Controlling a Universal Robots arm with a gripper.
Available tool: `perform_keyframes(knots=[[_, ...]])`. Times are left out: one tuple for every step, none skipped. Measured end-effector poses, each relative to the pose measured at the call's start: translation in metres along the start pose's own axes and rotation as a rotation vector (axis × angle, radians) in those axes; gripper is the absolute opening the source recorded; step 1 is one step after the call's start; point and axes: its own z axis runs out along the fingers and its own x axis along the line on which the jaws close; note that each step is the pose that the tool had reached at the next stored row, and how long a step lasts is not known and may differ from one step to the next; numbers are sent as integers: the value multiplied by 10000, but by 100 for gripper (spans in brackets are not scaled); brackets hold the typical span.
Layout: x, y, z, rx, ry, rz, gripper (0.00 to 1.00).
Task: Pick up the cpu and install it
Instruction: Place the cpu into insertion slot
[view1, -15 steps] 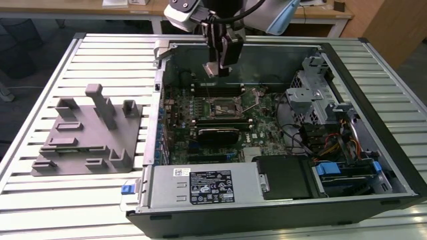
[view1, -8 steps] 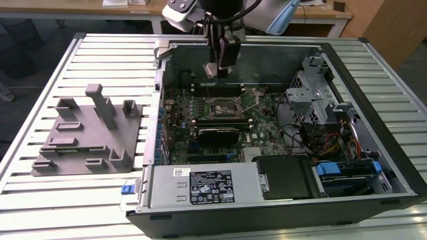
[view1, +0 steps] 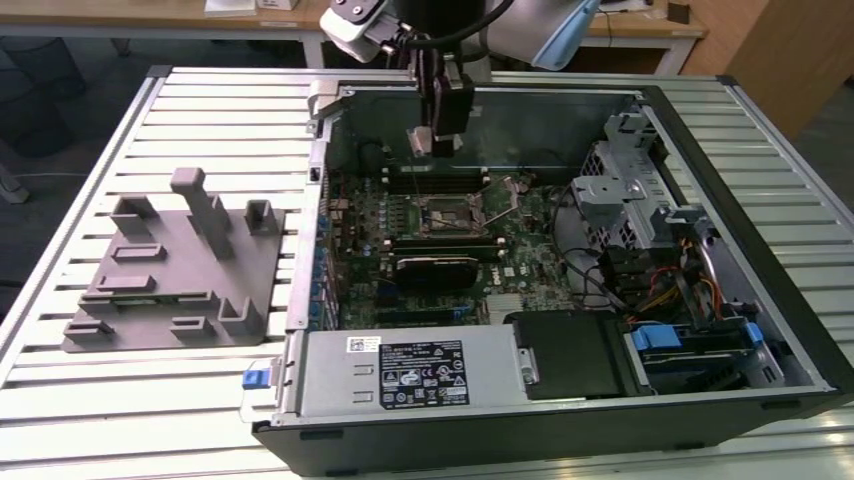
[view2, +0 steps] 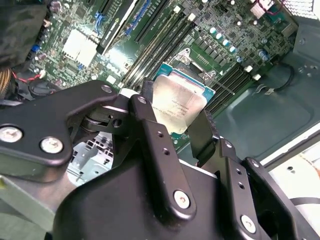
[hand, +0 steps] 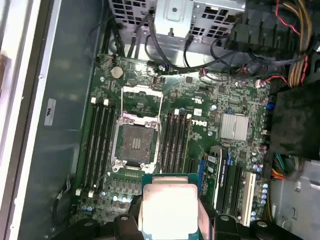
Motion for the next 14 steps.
perform_keyframes(knots=[[1,0,2,3,-5,84,53],[2,1,4,6,-10,166,53],[5,1,5,10,-15,246,53],[7,2,6,12,-19,327,53],[10,2,8,14,-22,405,53],[10,2,9,16,-25,471,53],[11,2,11,17,-28,544,53],[12,3,12,20,-32,612,53],[14,3,13,23,-36,678,53],[14,3,14,25,-38,735,53],[15,3,15,26,-41,791,53],[15,3,16,28,-45,847,53],[15,3,16,30,-47,898,53],[15,3,17,32,-51,952,53]])
